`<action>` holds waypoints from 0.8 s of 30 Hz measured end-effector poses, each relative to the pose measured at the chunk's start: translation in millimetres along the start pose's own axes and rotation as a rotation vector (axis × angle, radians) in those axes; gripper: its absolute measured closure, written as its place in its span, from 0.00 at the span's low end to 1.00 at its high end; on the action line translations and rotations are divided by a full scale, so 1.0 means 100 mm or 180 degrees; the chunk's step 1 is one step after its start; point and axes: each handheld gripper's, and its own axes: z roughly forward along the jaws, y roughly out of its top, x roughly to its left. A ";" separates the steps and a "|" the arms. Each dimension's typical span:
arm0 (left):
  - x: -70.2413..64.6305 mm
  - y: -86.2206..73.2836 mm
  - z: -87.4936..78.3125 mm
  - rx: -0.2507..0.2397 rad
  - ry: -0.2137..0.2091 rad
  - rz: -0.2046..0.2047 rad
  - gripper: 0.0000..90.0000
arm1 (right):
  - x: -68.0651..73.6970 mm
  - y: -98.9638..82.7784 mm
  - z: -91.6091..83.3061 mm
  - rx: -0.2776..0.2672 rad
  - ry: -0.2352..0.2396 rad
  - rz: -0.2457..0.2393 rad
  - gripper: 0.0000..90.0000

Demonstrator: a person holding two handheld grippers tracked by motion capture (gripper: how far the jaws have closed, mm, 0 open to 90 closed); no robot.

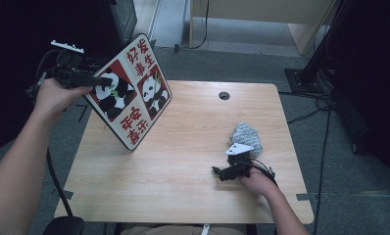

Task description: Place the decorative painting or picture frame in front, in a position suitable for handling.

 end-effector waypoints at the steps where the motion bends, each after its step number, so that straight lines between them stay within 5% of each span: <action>1: 0.01 0.04 0.02 0.0034 0.0017 -0.0009 0.50 | 0.00 0.00 0.00 0.0001 0.0000 0.0001 0.00; 6: 0.01 0.13 0.06 0.0147 0.0125 0.0059 0.50 | 0.00 0.00 0.00 0.0000 0.0001 -0.0001 0.00; 24: 0.04 0.32 0.18 0.0404 0.0094 0.0060 0.76 | 0.00 0.01 0.01 0.0002 0.0009 -0.0011 0.00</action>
